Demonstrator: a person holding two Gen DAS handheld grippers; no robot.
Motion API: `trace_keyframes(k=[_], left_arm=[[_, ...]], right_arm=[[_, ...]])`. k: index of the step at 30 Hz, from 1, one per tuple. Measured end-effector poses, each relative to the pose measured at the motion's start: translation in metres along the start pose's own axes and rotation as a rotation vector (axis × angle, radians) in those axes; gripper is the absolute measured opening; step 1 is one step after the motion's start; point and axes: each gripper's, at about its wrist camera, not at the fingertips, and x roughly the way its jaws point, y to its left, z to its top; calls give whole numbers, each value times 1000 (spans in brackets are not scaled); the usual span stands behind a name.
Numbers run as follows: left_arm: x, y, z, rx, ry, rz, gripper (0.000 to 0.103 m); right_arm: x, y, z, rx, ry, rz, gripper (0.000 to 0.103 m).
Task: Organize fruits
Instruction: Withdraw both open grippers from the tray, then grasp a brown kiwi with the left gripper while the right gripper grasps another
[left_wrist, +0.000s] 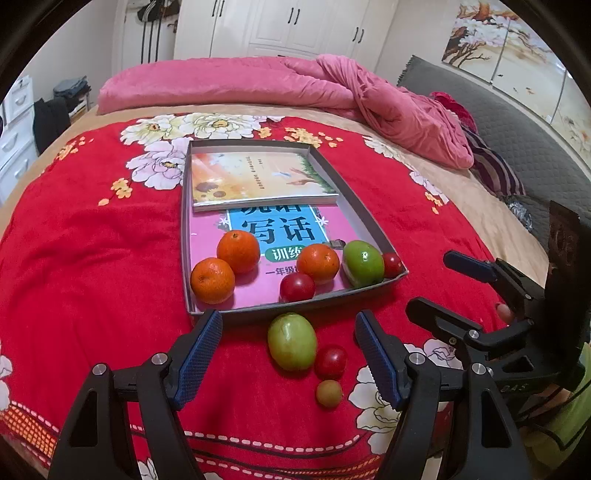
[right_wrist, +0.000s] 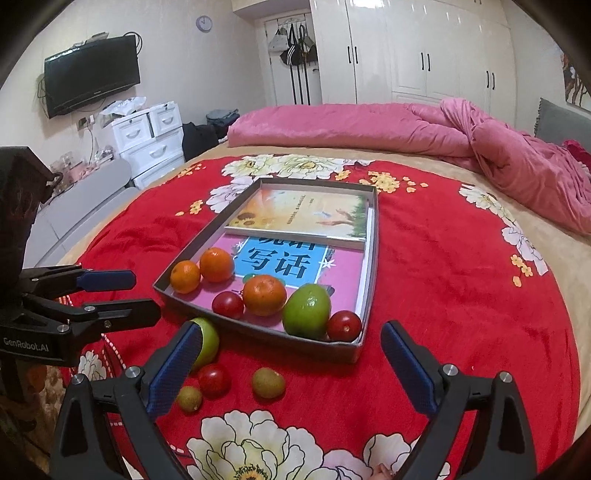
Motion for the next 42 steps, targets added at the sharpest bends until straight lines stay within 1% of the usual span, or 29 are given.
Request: trace_keyframes(k=[10, 20, 27, 31, 36, 40, 41, 42], left_arm=[[0, -4, -8, 10, 26, -5, 76], [5, -4, -19, 5, 73, -10, 76], [17, -7, -38, 12, 159, -26, 76], [25, -12, -43, 28, 187, -37, 76], [33, -15, -48, 37, 217, -50, 76], [40, -16, -51, 46, 234, -53, 76], [41, -17, -51, 50, 234, -53, 75], [42, -18, -52, 55, 236, -53, 71]], right_arm=[[2, -5, -3, 21, 38, -7, 98], [5, -4, -6, 11, 62, 0, 98], [8, -2, -9, 0, 87, 8, 98], [9, 1, -11, -16, 98, 1, 98], [14, 3, -14, -32, 129, 3, 98], [22, 6, -19, -58, 176, -12, 98], [25, 7, -21, -65, 190, -17, 98], [28, 8, -23, -75, 204, -25, 98]])
